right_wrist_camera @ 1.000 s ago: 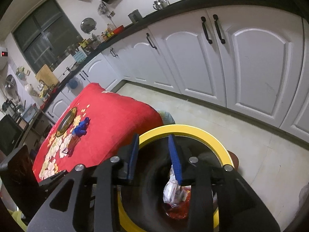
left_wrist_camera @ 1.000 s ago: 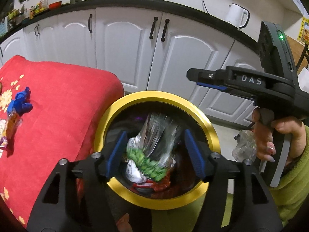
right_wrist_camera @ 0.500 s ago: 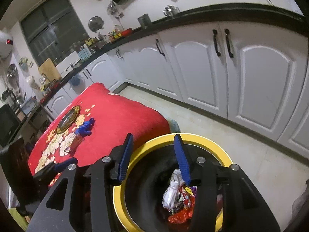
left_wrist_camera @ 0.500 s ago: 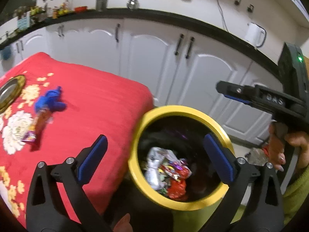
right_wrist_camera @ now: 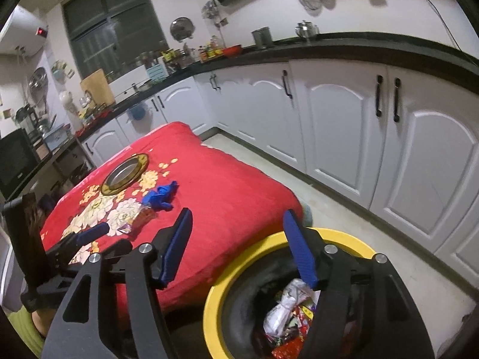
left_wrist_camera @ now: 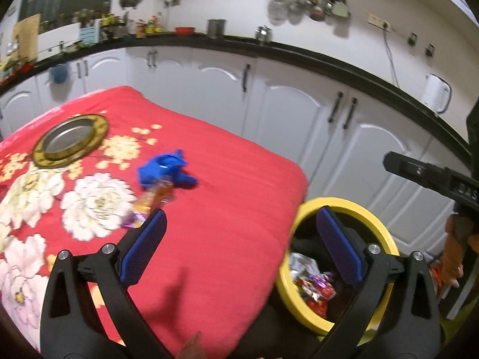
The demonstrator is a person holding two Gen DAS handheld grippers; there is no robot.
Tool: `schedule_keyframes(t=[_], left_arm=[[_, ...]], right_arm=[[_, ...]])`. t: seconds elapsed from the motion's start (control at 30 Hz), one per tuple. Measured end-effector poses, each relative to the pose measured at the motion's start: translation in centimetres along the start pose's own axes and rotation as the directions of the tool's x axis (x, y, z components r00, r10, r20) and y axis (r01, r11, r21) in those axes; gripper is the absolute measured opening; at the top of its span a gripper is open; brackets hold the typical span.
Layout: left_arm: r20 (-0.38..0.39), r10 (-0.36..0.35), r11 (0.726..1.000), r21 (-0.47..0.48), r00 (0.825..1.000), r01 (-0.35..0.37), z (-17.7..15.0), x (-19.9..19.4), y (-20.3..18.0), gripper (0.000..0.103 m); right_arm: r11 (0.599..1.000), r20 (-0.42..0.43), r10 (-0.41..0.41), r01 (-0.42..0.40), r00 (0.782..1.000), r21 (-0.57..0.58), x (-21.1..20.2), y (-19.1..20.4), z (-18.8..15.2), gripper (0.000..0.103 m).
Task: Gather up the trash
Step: 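Move both tools back over the purple candy bag and blue cloth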
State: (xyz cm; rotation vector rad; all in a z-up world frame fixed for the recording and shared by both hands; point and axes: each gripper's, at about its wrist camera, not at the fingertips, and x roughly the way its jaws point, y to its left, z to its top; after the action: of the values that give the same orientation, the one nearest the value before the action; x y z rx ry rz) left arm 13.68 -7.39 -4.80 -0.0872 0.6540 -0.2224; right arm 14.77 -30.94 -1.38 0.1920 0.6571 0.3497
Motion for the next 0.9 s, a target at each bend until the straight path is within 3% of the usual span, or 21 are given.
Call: schedule_keyframes(t=[0.2, 0.5, 0.63, 0.7, 0.9], left_arm=[[0.031, 0.067, 0.995, -0.074, 0.997, -0.065, 0.3, -0.6, 3.4, 0.092], [0.012, 0.135, 0.976, -0.173, 0.991, -0.131, -0.1, 0.0, 7.7, 0.092], [-0.011, 0.127, 0.975, -0.183, 0.992, -0.127, -0.3, 0.9, 8.8, 0.092], [-0.029, 0.116, 0.975, -0.185, 0.993, -0.120, -0.4, 1.6, 9.3, 0.084], [-0.084, 0.074, 0.977, -0.194, 0.994, -0.090, -0.6, 3.5, 10.0, 0.074]], right_arm=[[0.998, 0.005, 0.031, -0.031, 1.000, -0.060, 1.3, 2.5, 0.8, 0.064], [0.985, -0.045, 0.100, -0.106, 0.994, -0.140, 5.5, 6.3, 2.8, 0.064], [0.976, -0.109, 0.132, -0.148, 0.985, -0.160, 8.7, 7.9, 3.3, 0.064], [0.973, -0.141, 0.137, -0.160, 0.981, -0.168, 10.2, 8.5, 3.4, 0.059], [0.966, -0.233, 0.160, -0.201, 0.959, -0.164, 14.3, 10.0, 3.4, 0.050]])
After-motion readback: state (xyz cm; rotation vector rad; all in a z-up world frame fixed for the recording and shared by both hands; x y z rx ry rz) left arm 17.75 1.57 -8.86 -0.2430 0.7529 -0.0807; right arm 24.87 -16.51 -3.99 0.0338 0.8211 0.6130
